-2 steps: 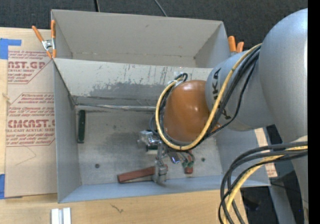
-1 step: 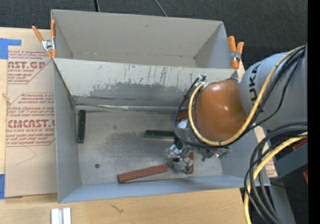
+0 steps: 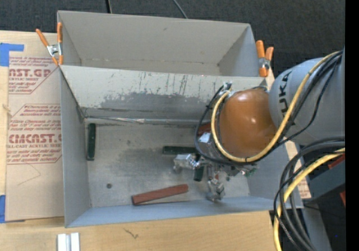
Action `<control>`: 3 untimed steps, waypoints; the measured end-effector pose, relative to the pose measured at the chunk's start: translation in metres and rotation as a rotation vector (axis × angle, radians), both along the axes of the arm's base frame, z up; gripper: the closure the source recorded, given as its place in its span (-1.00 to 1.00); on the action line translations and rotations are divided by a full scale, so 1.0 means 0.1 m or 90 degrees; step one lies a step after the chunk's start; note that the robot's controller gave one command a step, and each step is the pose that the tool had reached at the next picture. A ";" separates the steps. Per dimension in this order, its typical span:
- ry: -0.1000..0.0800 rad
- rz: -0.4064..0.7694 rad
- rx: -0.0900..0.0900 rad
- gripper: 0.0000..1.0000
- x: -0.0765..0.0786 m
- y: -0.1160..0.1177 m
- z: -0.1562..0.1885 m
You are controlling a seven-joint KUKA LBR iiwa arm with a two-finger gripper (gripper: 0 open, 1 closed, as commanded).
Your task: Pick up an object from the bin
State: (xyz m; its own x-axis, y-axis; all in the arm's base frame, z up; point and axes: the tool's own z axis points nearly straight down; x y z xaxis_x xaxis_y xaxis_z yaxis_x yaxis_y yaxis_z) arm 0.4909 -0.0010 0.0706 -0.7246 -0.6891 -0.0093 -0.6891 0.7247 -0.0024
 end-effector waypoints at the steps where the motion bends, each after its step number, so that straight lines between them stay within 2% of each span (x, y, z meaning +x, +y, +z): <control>1: 0.001 0.000 0.000 -1.00 0.00 0.00 0.00; 2: 0.005 -0.103 -0.001 1.00 0.62 0.57 0.03; 3: 0.005 -0.103 -0.001 -1.00 0.62 0.56 0.03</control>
Offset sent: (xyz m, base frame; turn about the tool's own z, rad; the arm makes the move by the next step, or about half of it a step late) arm 0.0617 0.0550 0.0030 0.1613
